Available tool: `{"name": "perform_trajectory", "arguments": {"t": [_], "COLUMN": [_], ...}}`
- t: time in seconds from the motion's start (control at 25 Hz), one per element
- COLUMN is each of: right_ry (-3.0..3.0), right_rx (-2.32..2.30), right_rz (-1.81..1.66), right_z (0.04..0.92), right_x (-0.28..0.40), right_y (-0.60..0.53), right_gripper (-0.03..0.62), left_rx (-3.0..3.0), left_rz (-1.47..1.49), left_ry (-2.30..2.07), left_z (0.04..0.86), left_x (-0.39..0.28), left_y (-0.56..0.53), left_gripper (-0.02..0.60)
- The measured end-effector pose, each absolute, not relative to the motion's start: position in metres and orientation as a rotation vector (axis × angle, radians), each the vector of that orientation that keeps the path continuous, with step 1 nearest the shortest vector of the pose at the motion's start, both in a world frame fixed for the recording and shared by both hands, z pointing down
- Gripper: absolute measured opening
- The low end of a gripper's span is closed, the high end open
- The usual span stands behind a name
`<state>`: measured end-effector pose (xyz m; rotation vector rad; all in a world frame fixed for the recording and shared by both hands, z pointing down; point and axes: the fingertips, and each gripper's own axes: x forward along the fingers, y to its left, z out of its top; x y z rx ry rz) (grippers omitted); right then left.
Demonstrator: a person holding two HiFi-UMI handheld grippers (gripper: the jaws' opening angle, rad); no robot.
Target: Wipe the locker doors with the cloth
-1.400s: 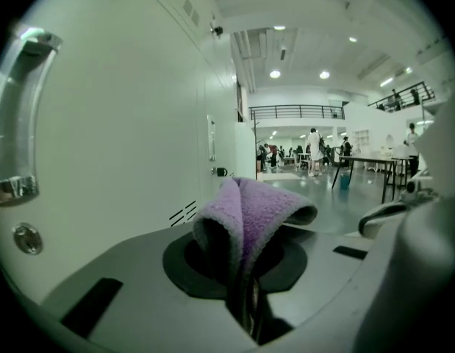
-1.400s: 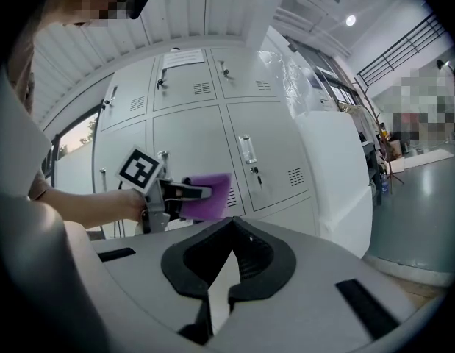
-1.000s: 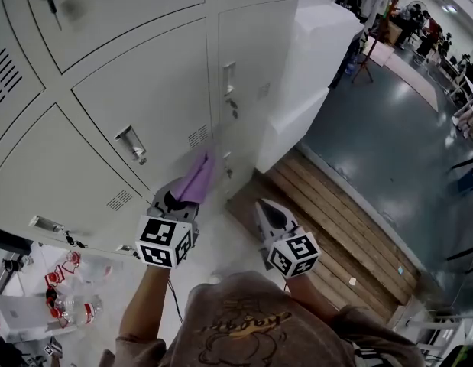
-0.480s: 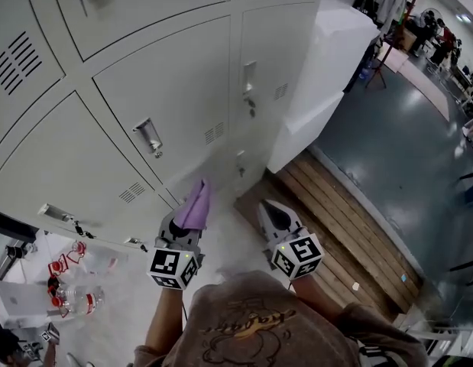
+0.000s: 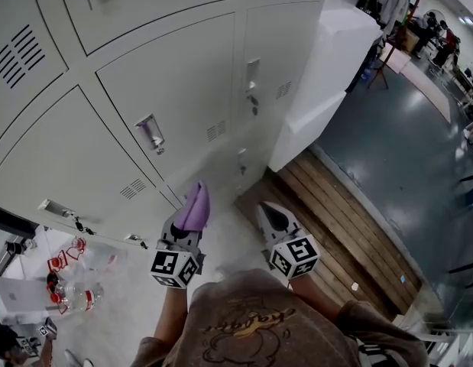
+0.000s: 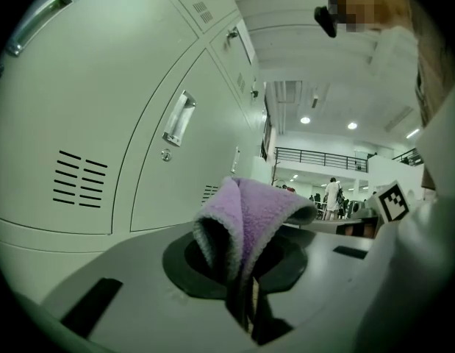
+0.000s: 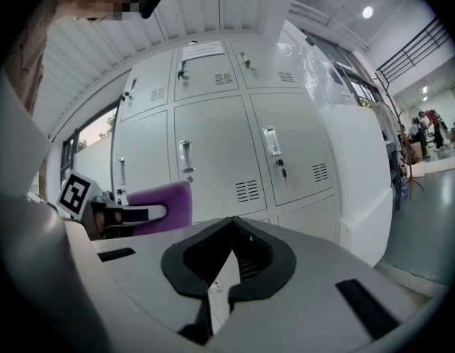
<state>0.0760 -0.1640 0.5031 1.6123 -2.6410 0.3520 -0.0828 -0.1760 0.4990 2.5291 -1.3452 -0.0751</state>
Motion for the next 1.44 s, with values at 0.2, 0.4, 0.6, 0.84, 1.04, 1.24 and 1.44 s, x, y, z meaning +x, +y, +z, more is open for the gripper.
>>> {"name": "perform_trajectory", "arguments": {"t": [0.2, 0.4, 0.6, 0.84, 1.04, 1.24, 1.44], "right_ry": [-2.651, -2.659, -2.671, -2.677, -2.679, -2.686, -2.688], "right_rx": [1.606, 1.589, 1.57, 1.569, 1.568, 1.565, 1.562], "right_rz": [0.345, 0.335, 0.333, 0.338, 0.338, 0.337, 0.332], "right_z": [0.502, 0.501, 0.501, 0.499, 0.497, 0.496, 0.495], "right_x": [0.075, 0.072, 0.069, 0.069, 0.069, 0.068, 0.066], "right_y": [-0.165, -0.164, -0.163, -0.162, -0.16, -0.158, -0.157], "right_gripper": [-0.003, -0.003, -0.003, -0.003, -0.003, -0.003, -0.003], "left_rx": [2.52, 2.498, 2.496, 2.487, 2.47, 2.468, 2.46], "left_rz": [-0.077, -0.088, -0.087, -0.077, -0.083, -0.087, -0.105], "left_ry": [-1.354, -1.366, -1.375, -1.388, -1.406, -1.404, -1.404], "left_z": [0.498, 0.497, 0.495, 0.497, 0.497, 0.498, 0.497], "left_x": [-0.087, -0.089, -0.09, -0.095, -0.1, -0.1, -0.101], "left_y": [-0.175, -0.173, -0.172, -0.168, -0.165, -0.161, -0.158], "left_gripper": [0.038, 0.038, 0.038, 0.038, 0.038, 0.038, 0.038]}}
